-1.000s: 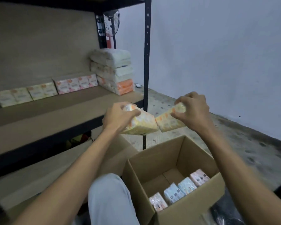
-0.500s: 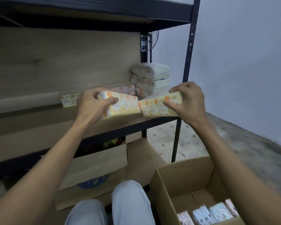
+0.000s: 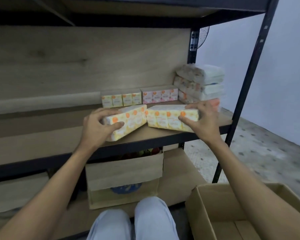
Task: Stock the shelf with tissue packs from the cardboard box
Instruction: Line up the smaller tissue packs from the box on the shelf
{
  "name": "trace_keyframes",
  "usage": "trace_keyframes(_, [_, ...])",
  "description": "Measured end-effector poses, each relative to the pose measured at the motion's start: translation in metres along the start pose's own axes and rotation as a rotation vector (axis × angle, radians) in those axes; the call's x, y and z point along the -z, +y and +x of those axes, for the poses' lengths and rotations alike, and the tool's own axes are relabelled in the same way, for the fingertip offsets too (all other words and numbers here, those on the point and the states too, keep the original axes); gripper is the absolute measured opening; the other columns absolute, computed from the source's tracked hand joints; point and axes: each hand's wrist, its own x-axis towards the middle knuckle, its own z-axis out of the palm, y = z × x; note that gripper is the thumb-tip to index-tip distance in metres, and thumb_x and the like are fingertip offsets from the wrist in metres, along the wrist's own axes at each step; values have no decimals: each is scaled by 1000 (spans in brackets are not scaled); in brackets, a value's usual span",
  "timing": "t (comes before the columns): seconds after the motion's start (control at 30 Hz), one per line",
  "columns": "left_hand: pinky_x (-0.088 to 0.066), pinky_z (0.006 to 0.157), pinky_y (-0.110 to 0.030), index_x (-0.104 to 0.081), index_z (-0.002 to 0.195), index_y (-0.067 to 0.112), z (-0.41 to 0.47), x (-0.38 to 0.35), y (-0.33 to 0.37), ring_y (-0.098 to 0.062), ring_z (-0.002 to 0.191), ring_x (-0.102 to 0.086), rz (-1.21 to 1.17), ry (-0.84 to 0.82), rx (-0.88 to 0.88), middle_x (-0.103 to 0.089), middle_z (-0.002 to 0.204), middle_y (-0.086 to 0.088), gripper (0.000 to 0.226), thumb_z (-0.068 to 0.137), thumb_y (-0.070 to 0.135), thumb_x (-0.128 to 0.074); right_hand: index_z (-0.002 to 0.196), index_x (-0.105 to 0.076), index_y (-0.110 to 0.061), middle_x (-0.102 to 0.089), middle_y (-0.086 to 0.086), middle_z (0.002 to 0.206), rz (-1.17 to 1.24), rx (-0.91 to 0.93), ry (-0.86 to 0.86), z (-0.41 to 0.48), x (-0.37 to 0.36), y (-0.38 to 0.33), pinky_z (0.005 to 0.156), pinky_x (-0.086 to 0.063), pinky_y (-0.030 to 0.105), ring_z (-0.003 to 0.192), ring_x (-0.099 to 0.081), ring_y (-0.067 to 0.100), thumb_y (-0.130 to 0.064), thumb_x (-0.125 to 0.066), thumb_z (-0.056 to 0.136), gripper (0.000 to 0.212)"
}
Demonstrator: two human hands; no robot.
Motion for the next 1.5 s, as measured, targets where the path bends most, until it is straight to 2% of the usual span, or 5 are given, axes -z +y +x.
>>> trace_keyframes(0.37, [-45,100,-36,-71,101,33,7,7,-37,-5,116,-53,129,-66,-80,-66,113,14,38,67,22,-85,121,-58,-29,-51,0,133,-98,-10,-257,12,-20,44,109,-32,38,128,-39,16,-50,-70,74,52])
trace_keyframes(0.47, [-29,113,-41,-69,107,30,10,7,-42,-5,122,-49,247,-55,-120,-64,117,15,40,70,24,-83,118,-57,-37,-52,-2,136,-296,19,-259,20,-21,47,111,-27,49,134,-34,22,-66,-63,71,56])
trace_keyframes(0.6, [-4,119,-43,-64,114,31,16,5,-45,-11,132,-43,487,-32,-139,-61,125,12,44,73,19,-78,119,-58,-32,-50,-1,138,-435,33,-194,30,-27,26,110,-21,54,140,-26,25,-42,-74,72,51])
trace_keyframes(1.1, [-5,116,-53,-20,149,30,44,-73,-25,-24,145,-17,902,-104,65,-24,156,-4,72,88,57,-47,143,-28,-35,-31,5,151,-754,-60,-344,36,-96,0,110,-8,60,141,-21,28,-59,-55,82,70])
trace_keyframes(1.5, [-20,112,-55,-39,139,35,79,-67,-54,-23,134,-39,932,-82,-60,-45,145,0,57,87,39,-62,140,-33,-39,-35,-1,150,-655,108,-441,75,-95,45,112,-1,60,144,-17,23,-56,-58,82,66])
